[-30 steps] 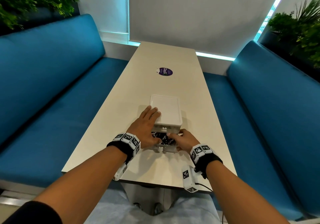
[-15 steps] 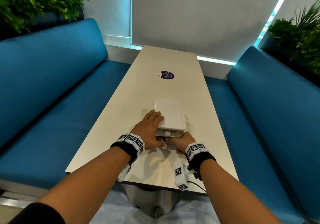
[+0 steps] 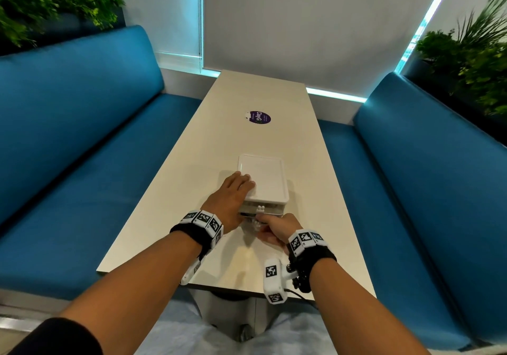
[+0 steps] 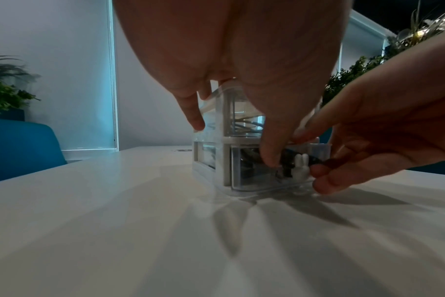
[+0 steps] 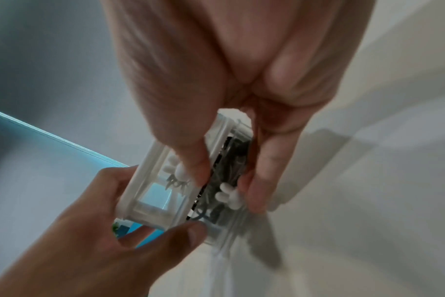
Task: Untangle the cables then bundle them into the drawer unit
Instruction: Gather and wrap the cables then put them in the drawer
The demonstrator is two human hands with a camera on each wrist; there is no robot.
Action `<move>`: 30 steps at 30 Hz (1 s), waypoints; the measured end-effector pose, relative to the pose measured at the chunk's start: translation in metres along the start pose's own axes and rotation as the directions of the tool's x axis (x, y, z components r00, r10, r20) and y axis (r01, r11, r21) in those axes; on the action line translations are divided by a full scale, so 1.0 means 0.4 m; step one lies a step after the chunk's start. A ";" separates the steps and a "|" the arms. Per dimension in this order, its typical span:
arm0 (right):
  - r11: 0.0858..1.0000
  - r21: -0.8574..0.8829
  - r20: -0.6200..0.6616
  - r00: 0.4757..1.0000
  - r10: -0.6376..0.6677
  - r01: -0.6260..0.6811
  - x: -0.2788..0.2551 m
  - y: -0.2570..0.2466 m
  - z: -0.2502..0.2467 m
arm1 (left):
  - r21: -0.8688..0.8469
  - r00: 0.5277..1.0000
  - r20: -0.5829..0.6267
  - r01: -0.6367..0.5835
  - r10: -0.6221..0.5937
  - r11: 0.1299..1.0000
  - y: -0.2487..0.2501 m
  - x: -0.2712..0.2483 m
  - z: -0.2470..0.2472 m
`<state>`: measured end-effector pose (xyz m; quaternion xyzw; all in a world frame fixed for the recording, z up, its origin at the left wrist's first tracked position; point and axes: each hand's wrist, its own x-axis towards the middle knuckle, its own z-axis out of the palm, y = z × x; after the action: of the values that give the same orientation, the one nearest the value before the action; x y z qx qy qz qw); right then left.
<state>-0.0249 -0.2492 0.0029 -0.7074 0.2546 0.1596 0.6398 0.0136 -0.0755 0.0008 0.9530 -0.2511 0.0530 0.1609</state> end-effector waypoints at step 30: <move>0.528 -0.800 0.034 0.901 -0.432 0.283 0.023 0.011 -0.097 | -0.244 0.882 0.151 0.471 -0.447 0.848 -0.017 -0.020 0.035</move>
<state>-0.0237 -0.2892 -0.0009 -0.9627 0.0598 0.0599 0.2568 0.0103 -0.0712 -0.0158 0.9552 -0.0277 -0.0646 0.2876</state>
